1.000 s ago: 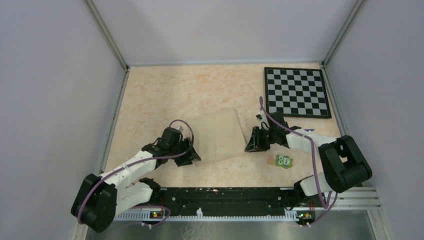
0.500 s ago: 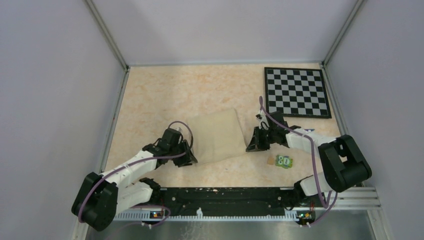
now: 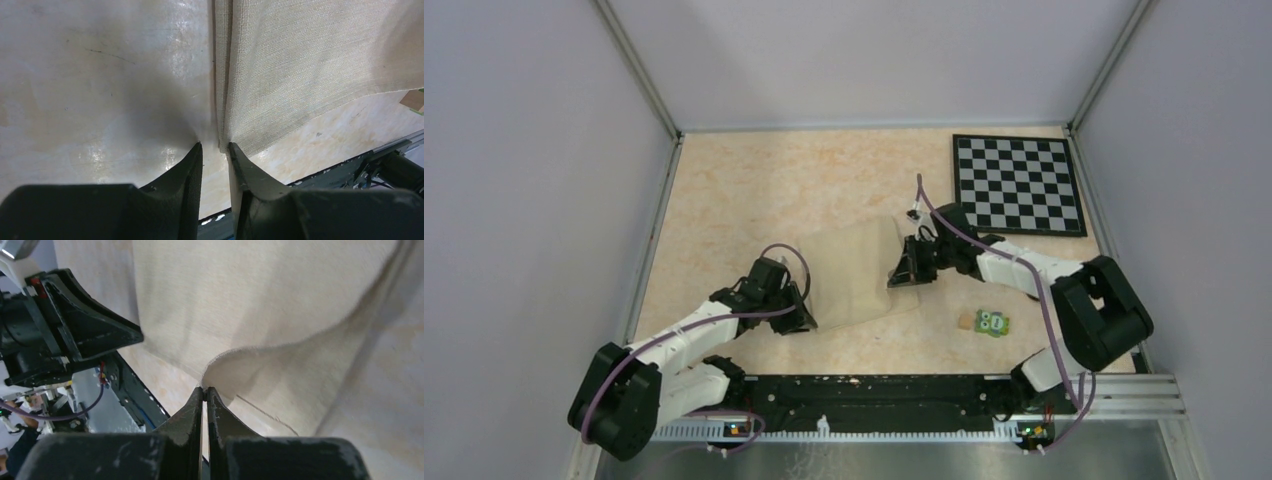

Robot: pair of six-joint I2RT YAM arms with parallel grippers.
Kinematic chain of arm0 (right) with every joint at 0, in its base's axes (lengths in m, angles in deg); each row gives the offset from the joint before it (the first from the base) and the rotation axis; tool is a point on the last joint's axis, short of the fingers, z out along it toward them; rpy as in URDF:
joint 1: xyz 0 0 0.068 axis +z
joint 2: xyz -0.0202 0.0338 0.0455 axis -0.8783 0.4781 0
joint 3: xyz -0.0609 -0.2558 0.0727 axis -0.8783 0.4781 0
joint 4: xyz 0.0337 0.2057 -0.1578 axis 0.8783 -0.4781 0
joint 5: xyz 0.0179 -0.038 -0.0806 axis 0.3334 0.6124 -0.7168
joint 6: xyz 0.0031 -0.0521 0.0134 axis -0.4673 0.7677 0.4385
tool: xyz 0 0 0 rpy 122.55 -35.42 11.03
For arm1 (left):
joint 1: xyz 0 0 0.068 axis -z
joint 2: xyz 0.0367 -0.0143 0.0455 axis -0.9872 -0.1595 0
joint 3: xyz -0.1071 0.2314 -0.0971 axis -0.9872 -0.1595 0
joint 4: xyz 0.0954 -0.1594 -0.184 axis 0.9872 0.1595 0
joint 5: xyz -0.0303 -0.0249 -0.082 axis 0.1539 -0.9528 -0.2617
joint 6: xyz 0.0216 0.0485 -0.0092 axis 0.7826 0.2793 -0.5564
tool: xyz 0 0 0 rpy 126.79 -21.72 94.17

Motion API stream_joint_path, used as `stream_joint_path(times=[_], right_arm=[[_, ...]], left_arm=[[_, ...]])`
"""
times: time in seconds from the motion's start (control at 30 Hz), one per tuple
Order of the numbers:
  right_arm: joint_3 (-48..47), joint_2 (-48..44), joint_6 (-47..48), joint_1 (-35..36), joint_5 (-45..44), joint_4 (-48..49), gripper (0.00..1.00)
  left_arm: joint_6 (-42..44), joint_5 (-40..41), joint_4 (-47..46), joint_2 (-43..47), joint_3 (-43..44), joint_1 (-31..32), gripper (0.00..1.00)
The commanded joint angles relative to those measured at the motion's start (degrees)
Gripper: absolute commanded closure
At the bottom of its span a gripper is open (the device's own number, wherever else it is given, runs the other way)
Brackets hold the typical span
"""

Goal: Fold the napkin into a case and place the utensils inside
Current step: Pick up the top corner of the square-folded napkin from the center of the board, then fold the top corner of the square-folded napkin at the center of the board.

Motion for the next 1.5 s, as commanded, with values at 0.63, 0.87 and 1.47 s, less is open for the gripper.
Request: stream_joint_path(times=[0.63,0.87,1.47], right_arm=[[-35.90,40.87,-18.31,9.44,5.77,29.63,1.00],[-41.40,45.26,-17.52,9.44,5.18,27.74,1.00],[-48.84,50.62,-16.15,9.35,4.87,24.19,1.00]], left_arm=[[-0.17,0.70,-0.27,1.01,-5.82,0.08,0.76],[-0.10,1.28,0.98,1.58,-5.47,0.08,0.79],[-0.53,1.36,0.82,2.33,-6.08,0.07,0.83]])
